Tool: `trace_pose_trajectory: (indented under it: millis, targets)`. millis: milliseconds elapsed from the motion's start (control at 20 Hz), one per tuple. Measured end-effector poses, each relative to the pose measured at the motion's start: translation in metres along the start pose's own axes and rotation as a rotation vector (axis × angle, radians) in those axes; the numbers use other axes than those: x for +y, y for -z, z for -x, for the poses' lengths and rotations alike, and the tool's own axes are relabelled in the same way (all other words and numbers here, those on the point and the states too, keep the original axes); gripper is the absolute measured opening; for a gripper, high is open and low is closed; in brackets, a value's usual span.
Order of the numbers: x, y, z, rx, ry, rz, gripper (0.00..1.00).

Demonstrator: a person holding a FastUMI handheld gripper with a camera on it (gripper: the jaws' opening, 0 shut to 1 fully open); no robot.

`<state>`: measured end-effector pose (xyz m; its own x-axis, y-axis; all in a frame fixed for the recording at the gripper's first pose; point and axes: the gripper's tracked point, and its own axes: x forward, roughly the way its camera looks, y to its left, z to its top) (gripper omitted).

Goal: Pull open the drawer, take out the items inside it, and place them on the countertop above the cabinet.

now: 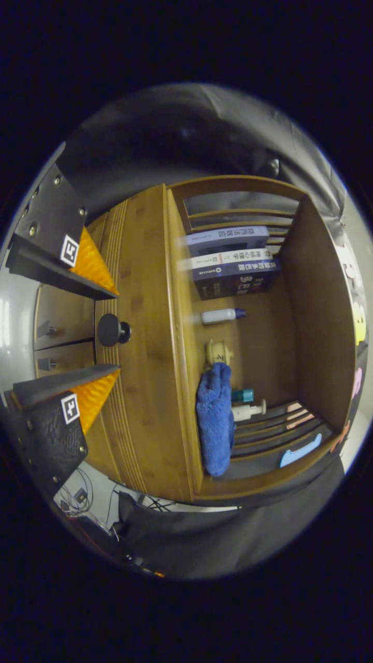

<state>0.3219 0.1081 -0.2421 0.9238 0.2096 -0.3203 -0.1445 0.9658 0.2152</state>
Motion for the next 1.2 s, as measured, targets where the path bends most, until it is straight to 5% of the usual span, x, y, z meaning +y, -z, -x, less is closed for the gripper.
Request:
trace_pose_trajectory:
  millis: [200,250,400,750,1200]
  targets:
    - [0.002,0.012,-0.026,0.028,-0.026,-0.034,0.73]
    - [0.003,0.013,-0.039,0.037,-0.028,-0.040,0.54]
    - [0.004,0.025,-0.050,0.069,-0.012,-0.028,0.54]
    - [0.005,0.026,-0.047,0.090,0.018,0.031,0.28]
    - [0.009,0.041,0.028,0.055,0.089,0.050,0.28]
